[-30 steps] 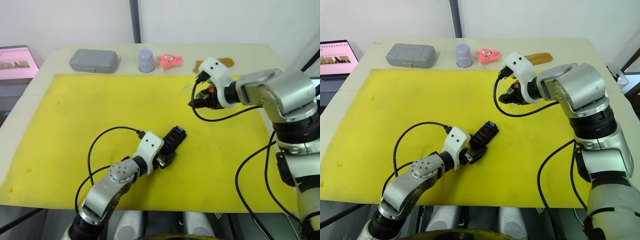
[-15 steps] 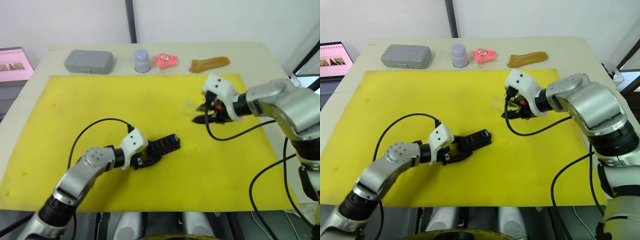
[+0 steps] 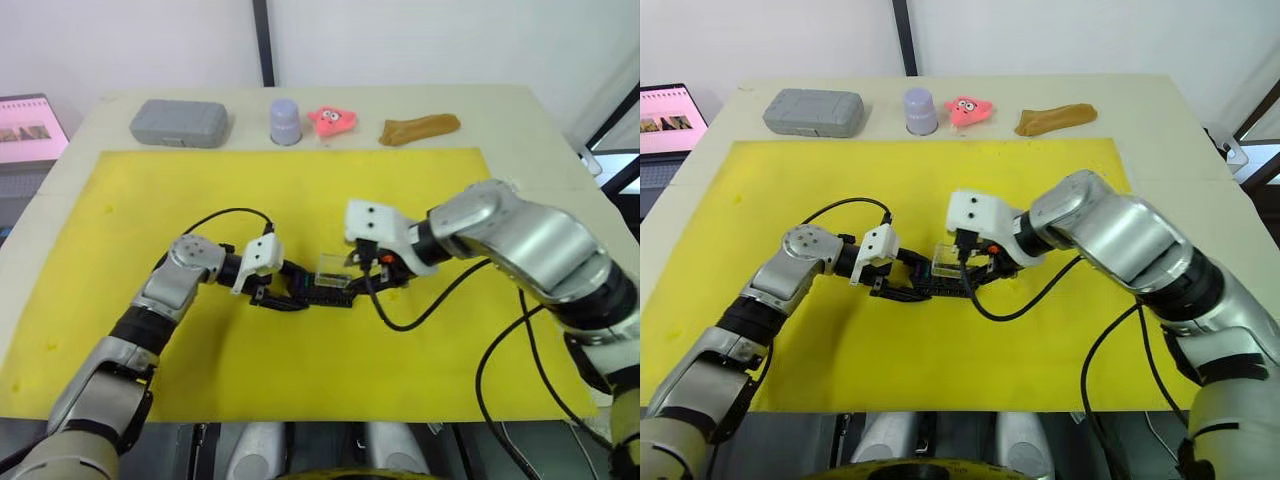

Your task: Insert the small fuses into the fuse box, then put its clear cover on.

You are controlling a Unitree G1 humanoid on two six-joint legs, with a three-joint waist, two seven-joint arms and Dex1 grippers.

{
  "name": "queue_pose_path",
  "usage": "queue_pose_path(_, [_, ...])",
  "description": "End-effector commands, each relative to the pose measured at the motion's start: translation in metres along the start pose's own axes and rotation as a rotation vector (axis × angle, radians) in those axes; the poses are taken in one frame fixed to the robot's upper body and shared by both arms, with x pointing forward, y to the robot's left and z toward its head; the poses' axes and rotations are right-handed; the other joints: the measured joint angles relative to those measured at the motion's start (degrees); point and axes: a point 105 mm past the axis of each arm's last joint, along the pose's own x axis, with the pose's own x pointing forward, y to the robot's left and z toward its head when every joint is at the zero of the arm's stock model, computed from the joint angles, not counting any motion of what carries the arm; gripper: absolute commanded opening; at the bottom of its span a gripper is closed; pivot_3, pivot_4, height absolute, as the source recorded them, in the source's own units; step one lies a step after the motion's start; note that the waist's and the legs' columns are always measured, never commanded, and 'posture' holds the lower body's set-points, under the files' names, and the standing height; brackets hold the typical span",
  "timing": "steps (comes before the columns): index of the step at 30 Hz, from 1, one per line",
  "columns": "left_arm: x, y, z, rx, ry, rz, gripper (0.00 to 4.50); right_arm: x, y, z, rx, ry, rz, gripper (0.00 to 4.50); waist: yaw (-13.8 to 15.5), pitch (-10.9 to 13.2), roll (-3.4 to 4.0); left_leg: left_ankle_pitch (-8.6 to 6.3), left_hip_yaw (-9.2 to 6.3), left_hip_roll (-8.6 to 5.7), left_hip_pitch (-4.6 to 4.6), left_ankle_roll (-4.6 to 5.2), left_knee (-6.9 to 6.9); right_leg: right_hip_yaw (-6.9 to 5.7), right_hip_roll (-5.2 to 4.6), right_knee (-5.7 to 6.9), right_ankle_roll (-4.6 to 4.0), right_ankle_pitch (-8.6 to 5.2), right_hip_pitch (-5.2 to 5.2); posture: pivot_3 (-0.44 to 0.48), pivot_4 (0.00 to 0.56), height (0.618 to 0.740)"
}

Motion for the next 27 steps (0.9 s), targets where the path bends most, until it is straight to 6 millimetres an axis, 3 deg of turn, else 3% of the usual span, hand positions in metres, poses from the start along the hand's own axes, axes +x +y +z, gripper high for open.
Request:
queue_pose_path(1, [-0.001,0.006,-0.006,0.004,0.032,0.029,2.53,0.001,-0.002,0.011,-0.025,0.032,-0.030,1.68,0.1,0.0,0.00,0.00,-0.02,0.00,0.00,0.00,0.00,-0.01,0.00,0.01,0.00,0.00,0.01,0.000,0.150,0.740])
queue_pose_path(27, [-0.003,0.003,-0.010,-0.014,0.041,0.053,2.53,0.031,-0.002,0.017,-0.025,0.075,-0.037,1.68,-0.1,0.0,-0.01,0.00,-0.03,-0.05,0.02,0.01,0.03,0.00,-0.04,0.07,0.02,0.01,0.01,0.000,0.150,0.740])
